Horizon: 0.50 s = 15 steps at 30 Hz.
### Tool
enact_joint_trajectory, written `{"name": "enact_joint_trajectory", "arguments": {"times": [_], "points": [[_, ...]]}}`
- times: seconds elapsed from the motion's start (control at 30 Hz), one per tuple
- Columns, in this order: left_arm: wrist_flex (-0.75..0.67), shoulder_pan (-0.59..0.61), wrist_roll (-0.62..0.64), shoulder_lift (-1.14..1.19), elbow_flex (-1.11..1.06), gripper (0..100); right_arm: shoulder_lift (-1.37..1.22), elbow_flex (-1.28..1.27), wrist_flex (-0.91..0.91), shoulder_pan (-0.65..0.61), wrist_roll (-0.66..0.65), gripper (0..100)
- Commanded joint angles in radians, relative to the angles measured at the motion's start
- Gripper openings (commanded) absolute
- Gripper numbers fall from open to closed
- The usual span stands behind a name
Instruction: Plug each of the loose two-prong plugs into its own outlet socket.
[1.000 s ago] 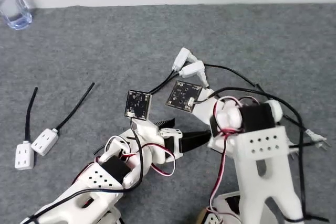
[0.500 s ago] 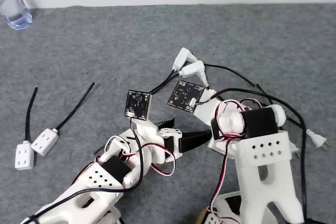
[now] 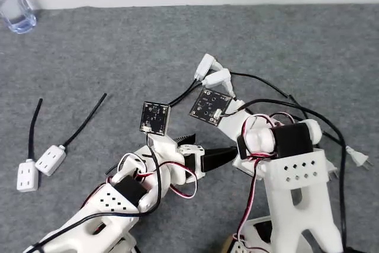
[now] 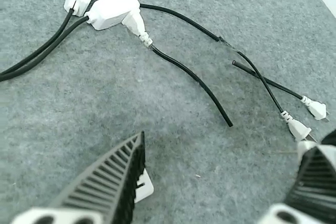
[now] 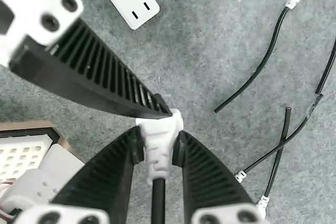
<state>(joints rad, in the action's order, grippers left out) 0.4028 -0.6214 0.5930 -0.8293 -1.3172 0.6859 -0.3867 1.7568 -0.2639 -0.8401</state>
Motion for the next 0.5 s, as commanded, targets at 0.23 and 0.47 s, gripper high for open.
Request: {"name": "enact_joint_trajectory", "arguments": {"times": [0.23, 0.47], "points": [[-0.006, 0.021, -0.011, 0.009, 0.001, 42, 0.028, 0.049, 0.030, -0.033, 0.006, 0.8], [-0.006, 0.219, -0.026, 0.009, 0.008, 42, 0.022, 0.048, 0.033, -0.031, -0.008, 0.8]]}}
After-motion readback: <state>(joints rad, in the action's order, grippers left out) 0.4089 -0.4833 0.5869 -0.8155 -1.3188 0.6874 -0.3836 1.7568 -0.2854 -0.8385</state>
